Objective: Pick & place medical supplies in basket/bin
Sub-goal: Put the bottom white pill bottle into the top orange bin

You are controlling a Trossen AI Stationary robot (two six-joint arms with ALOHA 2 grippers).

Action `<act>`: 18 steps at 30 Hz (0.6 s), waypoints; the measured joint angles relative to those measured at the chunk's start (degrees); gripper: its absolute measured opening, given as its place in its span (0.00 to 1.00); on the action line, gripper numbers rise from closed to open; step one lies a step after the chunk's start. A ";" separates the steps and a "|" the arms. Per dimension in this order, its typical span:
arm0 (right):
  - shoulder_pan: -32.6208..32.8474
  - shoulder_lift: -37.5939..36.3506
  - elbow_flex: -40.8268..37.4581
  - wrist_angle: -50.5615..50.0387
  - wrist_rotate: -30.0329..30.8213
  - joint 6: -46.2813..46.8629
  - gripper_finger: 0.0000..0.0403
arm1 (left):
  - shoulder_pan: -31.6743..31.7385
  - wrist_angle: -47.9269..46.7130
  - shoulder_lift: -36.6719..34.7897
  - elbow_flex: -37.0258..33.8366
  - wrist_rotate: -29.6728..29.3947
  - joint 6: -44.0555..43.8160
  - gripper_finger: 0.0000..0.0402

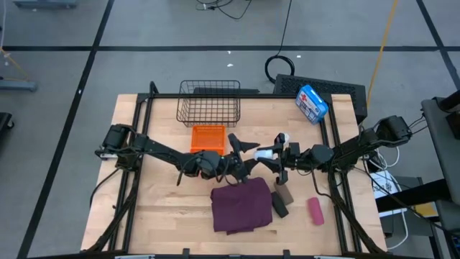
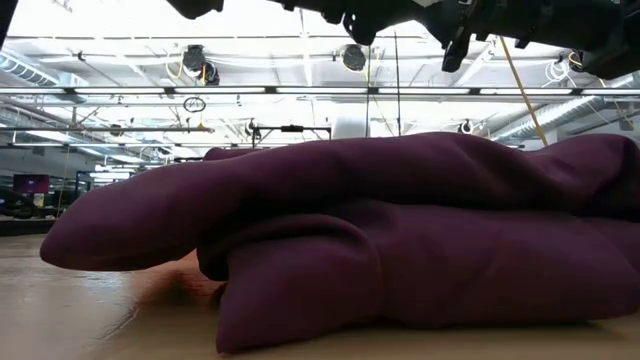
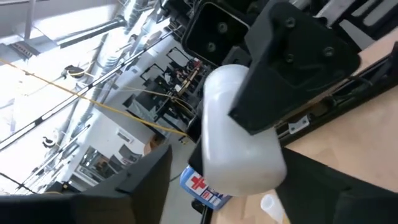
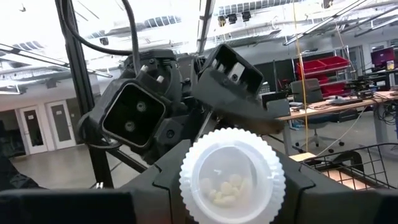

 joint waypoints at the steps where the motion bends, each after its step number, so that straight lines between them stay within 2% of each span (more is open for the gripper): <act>1: 0.00 -0.01 0.00 -0.10 0.01 0.00 0.33 | 0.00 -0.30 0.00 0.00 0.10 0.21 0.57; 4: 0.00 -0.01 0.00 -0.20 0.31 0.38 0.33 | 0.11 -1.09 0.00 0.00 0.30 -0.32 0.47; 7: -0.02 -0.14 -0.03 -0.20 0.60 0.72 0.33 | 0.44 -0.98 -0.08 -0.02 1.82 -1.38 0.41; 9: 0.01 -0.14 -0.07 -0.35 0.56 0.74 0.33 | 0.41 -0.96 -0.09 -0.04 1.94 -1.99 0.41; 15: 0.02 -0.10 -0.07 -1.15 0.17 0.48 0.33 | 0.35 -0.94 -0.09 -0.07 1.93 -3.39 0.48; 18: 0.02 -0.10 -0.07 -1.30 0.19 0.66 0.33 | 0.04 -0.92 -0.09 -0.07 1.74 -3.72 0.43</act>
